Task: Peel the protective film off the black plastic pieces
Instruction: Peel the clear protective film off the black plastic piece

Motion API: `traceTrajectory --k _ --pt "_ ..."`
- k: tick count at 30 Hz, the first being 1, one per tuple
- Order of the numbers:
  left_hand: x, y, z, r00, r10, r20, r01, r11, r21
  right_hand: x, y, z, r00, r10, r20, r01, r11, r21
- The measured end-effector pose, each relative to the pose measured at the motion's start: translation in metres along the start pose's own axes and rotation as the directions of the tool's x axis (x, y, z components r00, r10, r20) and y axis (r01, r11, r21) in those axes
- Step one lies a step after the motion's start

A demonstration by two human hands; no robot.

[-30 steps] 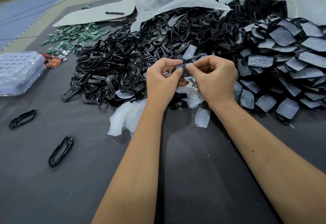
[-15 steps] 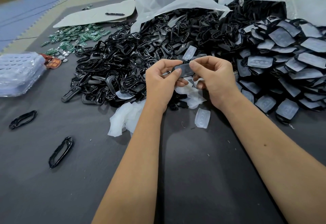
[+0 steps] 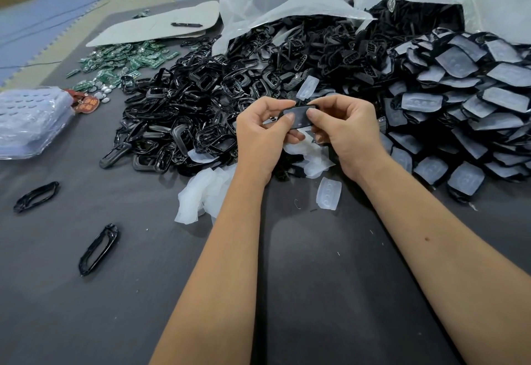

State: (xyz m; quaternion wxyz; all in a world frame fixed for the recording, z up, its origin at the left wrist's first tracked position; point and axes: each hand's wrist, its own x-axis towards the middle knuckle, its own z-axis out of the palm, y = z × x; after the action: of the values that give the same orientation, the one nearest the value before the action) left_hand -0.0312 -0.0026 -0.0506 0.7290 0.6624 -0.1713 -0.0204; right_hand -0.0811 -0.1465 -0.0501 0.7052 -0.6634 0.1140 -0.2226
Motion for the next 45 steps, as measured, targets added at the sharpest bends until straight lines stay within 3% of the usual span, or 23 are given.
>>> traceTrajectory --k 7,20,24,27,30,37,45 --pt "-0.0011 -0.0001 0.0002 1.0 0.013 0.028 -0.013 1.0 0.008 -0.0033 0.0 0.0037 0.999 -0.032 0.032 0.034 0.998 -0.061" --pt "0.0016 -0.0013 0.0 1.0 0.008 0.012 -0.008 1.0 0.005 -0.0051 -0.0077 0.0061 0.996 0.084 -0.004 -0.083 0.995 0.046" --pt "0.0026 -0.002 0.0003 1.0 0.004 -0.002 -0.004 1.0 0.012 -0.0072 -0.0065 0.0058 0.999 -0.035 -0.006 0.034 0.983 -0.179" --pt "0.003 -0.003 0.0005 1.0 0.004 0.001 -0.004 0.999 0.031 -0.0068 -0.0057 0.0043 0.985 -0.172 -0.005 0.152 0.882 -0.446" --pt "0.0029 -0.0037 0.0004 1.0 0.004 0.009 -0.004 0.999 0.044 -0.0074 -0.0073 0.0043 0.967 -0.254 0.014 0.216 0.793 -0.57" --pt "0.0042 -0.0029 -0.0001 1.0 -0.023 -0.015 0.023 1.0 0.021 -0.0071 -0.0065 0.0049 0.982 -0.19 -0.005 0.169 0.885 -0.434" --pt "0.003 -0.0007 -0.0015 1.0 -0.019 0.013 0.019 1.0 -0.02 -0.0029 -0.0052 0.0022 0.974 -0.227 0.021 0.215 0.883 -0.416"
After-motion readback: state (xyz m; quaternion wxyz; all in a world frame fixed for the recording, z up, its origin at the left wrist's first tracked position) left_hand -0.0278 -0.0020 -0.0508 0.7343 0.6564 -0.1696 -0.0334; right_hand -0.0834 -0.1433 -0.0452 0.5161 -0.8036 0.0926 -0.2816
